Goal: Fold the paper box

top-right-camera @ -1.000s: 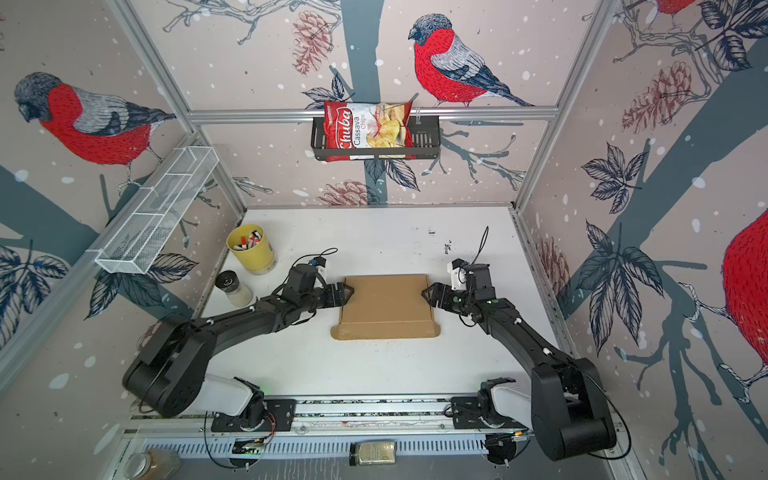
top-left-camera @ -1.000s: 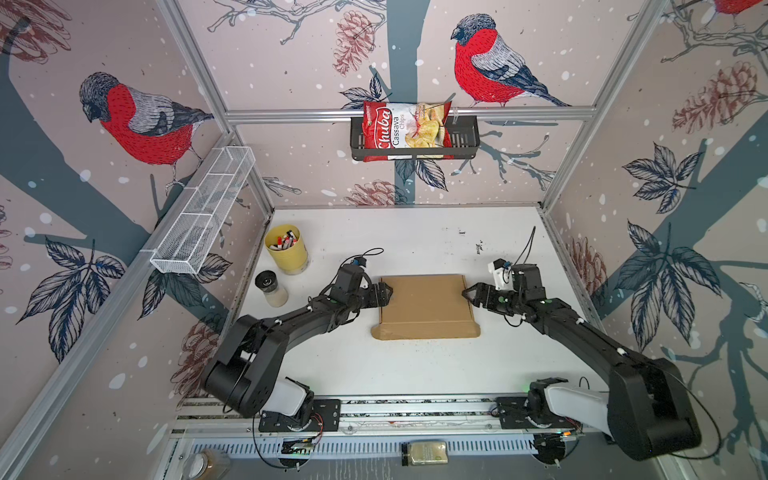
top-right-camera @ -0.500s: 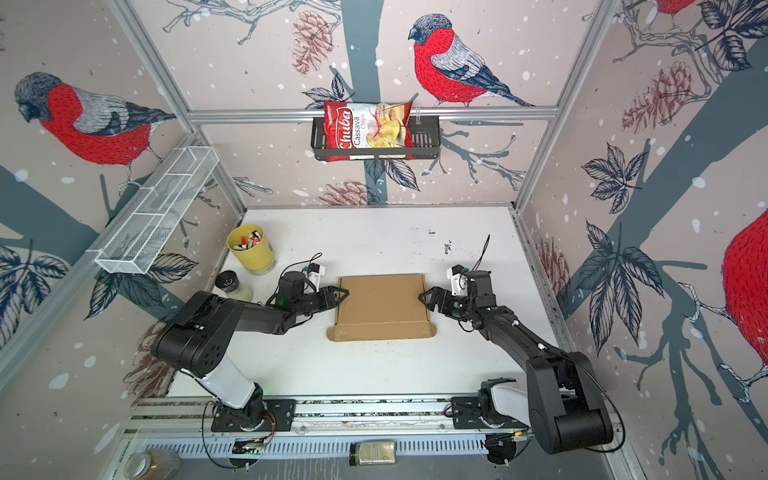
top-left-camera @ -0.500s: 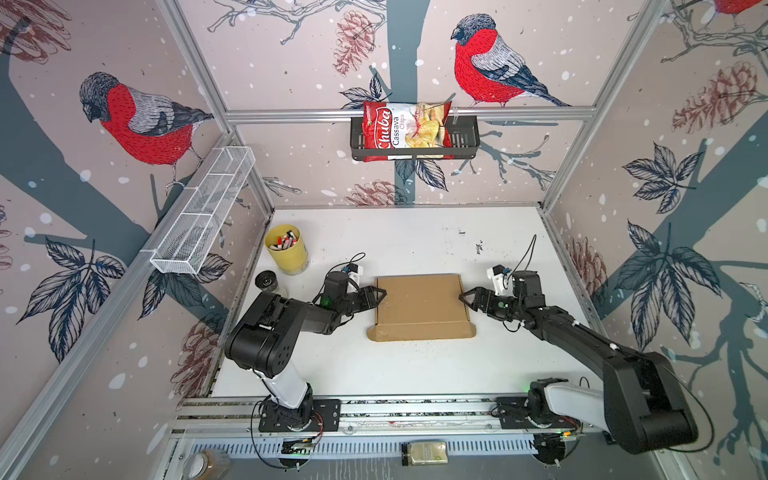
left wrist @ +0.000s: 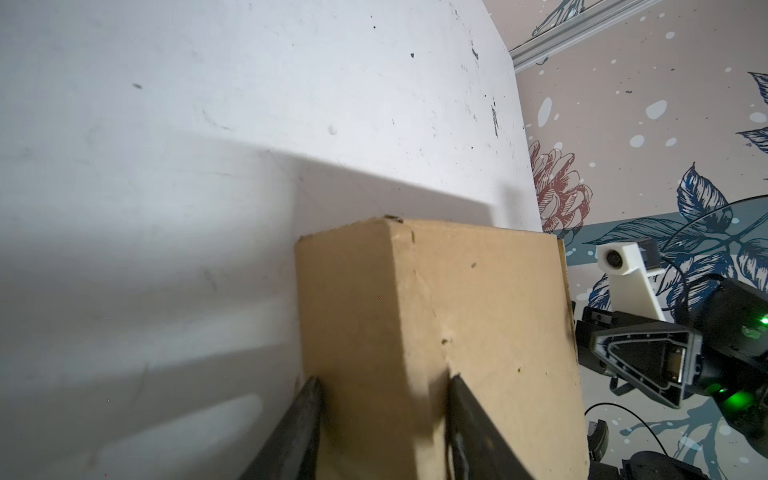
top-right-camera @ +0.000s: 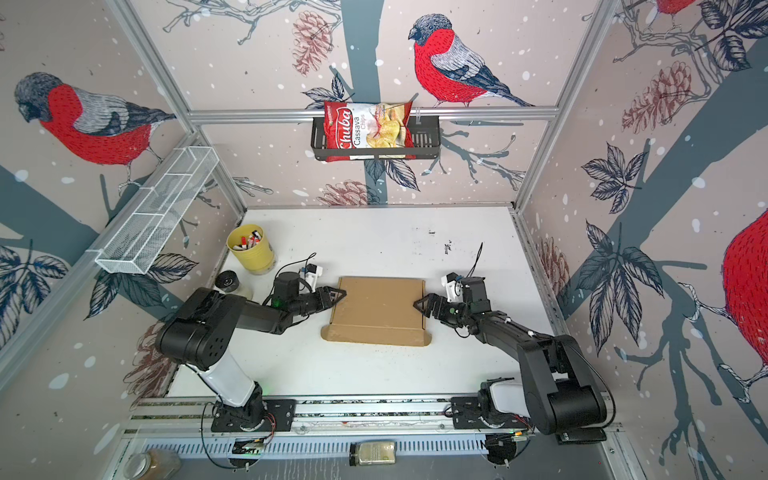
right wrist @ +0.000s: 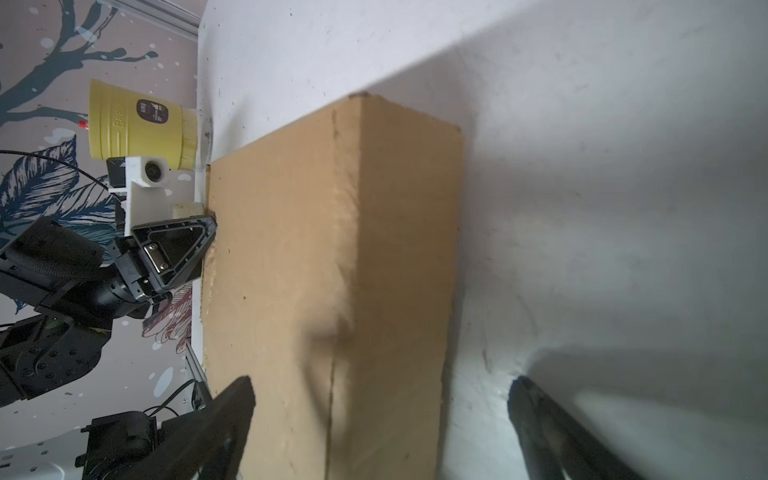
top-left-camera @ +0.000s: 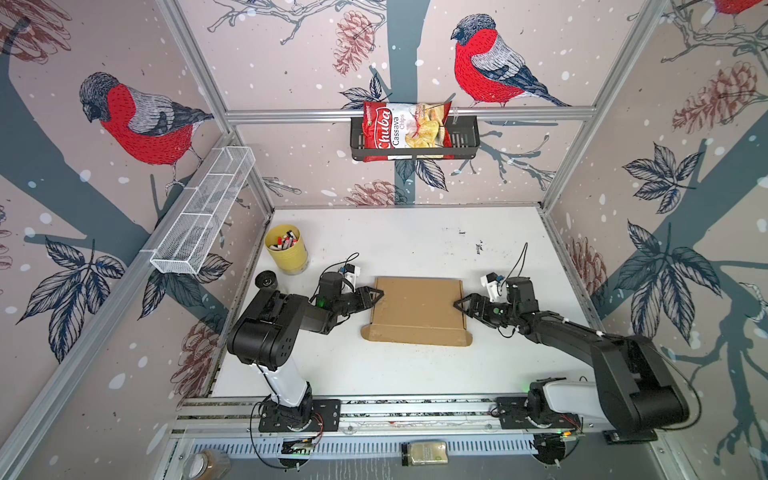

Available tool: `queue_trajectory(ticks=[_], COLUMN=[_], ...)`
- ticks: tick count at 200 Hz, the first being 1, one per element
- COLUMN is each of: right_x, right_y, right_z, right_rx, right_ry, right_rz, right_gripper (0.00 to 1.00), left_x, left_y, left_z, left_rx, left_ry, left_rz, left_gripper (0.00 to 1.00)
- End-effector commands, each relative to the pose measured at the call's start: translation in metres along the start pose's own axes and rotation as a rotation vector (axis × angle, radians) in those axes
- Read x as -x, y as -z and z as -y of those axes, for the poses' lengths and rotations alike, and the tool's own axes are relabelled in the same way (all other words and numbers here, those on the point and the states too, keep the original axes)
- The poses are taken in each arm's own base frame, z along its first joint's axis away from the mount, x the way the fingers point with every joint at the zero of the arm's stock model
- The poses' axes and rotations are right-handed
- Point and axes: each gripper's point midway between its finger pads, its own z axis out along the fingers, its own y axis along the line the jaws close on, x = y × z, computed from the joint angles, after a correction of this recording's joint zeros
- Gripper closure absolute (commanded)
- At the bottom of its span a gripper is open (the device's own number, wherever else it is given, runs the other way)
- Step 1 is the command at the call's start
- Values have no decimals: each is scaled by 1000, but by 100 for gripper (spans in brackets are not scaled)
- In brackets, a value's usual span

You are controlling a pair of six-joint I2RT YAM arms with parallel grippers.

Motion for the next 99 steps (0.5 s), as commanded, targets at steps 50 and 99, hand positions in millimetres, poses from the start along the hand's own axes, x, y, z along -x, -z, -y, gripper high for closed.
queue_trajectory(ticks=[50,99], right_x=[-9,-15], right_y=[-13,-37], right_z=[-12,-24], right_rx=[90,148], right_ry=[-42,-98], right_rz=[-29,-124], right_gripper=[4,12], left_x=[-34,-34], left_y=[11,11], left_z=[-65,-67], left_rx=[264,268], left_ry=[170,178], left_rz=[-74,-73], left_gripper=[55,55])
